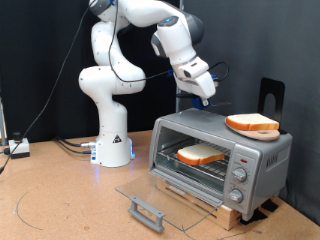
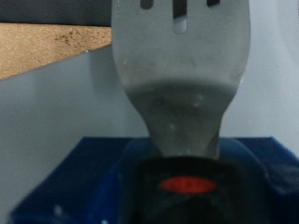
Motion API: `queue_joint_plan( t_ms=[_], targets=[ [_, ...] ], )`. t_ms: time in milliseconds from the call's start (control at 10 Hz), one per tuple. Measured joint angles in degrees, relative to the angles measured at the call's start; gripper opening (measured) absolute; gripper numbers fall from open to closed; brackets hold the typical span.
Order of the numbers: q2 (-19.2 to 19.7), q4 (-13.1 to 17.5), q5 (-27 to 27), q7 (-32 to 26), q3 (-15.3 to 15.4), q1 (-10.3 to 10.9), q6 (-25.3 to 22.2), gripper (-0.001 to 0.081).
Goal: Make a piece of toast with the oven
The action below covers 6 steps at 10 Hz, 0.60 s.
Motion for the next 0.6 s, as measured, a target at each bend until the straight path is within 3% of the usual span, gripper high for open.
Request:
queue_joint_plan(
  t_ms=[300,400,500,600],
  targets=[
    [2.1,-0.6,2.2,0.1,2.6,-0.5,2.8,0.0395],
    [2.6,-0.6,3.0,-0.3,2.7,-0.5,3.1,0.0474],
    [2.8,-0.5,4.3,-1.1,2.7,-0.5,3.8,0.0474],
    [2.7,-0.3,6.2,-2.1,2.2,-0.4,4.2,0.0658]
  ],
)
